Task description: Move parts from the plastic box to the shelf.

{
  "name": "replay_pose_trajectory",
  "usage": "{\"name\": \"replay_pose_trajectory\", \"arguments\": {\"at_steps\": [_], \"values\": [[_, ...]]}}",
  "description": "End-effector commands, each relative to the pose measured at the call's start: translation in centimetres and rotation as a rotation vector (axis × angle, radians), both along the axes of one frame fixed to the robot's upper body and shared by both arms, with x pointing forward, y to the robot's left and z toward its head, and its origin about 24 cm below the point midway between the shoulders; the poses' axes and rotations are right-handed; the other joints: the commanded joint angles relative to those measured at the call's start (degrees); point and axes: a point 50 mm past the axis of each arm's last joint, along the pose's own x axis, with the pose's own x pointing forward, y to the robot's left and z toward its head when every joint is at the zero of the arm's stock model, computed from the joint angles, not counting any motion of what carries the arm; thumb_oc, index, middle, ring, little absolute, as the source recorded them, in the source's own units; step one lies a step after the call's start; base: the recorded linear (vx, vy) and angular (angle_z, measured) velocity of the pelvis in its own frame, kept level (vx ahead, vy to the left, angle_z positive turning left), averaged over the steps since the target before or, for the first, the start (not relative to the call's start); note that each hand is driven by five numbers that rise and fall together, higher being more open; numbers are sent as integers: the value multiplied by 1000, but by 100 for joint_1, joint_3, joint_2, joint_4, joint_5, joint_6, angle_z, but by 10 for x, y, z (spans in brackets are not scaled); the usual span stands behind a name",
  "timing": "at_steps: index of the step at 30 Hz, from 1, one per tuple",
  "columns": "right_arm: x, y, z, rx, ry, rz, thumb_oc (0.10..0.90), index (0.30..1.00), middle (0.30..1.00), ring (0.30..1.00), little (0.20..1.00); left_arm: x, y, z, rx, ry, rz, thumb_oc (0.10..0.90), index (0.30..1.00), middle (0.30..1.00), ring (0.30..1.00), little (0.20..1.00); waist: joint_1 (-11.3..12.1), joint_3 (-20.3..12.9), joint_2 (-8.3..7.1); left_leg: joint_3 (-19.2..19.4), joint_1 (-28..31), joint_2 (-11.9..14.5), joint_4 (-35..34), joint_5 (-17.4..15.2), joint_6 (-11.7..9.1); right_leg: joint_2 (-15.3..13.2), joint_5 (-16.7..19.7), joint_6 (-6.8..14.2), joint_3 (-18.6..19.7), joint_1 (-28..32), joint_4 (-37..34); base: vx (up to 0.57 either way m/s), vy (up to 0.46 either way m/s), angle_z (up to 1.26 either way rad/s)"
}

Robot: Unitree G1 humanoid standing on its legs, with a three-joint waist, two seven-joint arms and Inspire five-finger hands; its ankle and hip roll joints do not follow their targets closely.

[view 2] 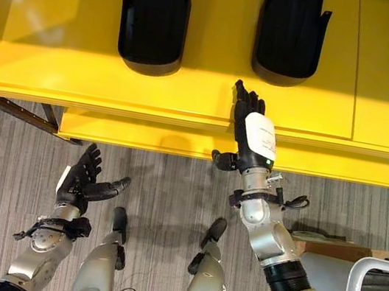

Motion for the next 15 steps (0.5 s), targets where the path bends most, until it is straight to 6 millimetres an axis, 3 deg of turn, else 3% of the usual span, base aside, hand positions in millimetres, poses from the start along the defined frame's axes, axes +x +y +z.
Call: {"name": "replay_pose_trajectory", "arguments": {"at_steps": [1,15], "values": [[-6,59,30,-16,-106,280,900,1000,1000,1000,1000,0,8,32,63,-178,12,900,1000,1000,1000,1000,215,-240,-274,-143,8,177,359,-502,-8,-570,-201,520,-199,292,371,0,0,0],[-6,80,17,-92,-55,333,900,1000,1000,1000,1000,-1,15,32,83,-176,58,900,1000,1000,1000,1000,404,-234,-393,-282,-83,105,384,-500,29,-599,-190,539,-336,435,327,11,11,9]]}}
